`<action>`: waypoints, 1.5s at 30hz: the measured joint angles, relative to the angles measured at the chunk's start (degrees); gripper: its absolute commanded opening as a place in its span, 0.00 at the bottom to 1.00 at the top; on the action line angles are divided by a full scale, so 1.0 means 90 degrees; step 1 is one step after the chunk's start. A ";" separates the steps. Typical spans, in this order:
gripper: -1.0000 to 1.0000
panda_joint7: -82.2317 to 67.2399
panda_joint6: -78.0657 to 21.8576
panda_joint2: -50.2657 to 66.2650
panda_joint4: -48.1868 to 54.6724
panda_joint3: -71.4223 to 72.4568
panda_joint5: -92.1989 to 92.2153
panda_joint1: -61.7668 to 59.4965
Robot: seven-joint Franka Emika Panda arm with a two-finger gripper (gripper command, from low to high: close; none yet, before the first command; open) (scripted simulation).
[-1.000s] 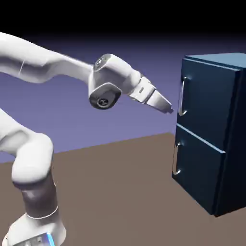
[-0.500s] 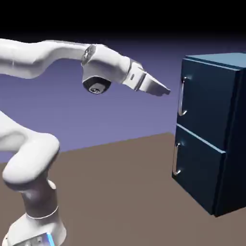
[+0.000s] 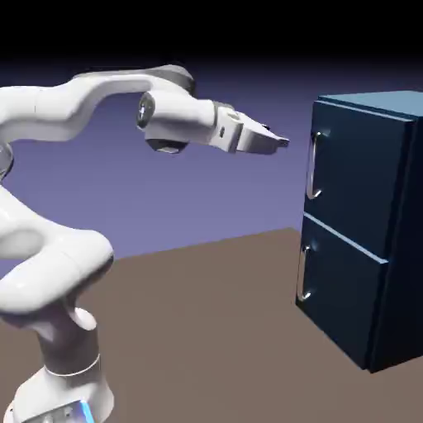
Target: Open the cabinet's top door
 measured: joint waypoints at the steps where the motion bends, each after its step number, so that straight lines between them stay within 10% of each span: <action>1: 0.50 -0.0160 -0.0034 -0.0067 0.0043 0.0128 0.0277 -0.0125; 26: 0.50 -0.3207 -0.0727 -0.1267 0.1715 0.2944 0.5713 -0.3440; 27: 0.00 -0.3202 -0.0731 -0.1255 0.1823 0.2990 0.5725 -0.3557; 45: 0.00 -0.3809 -0.5161 -0.0692 -0.1060 0.1280 0.4301 -0.2272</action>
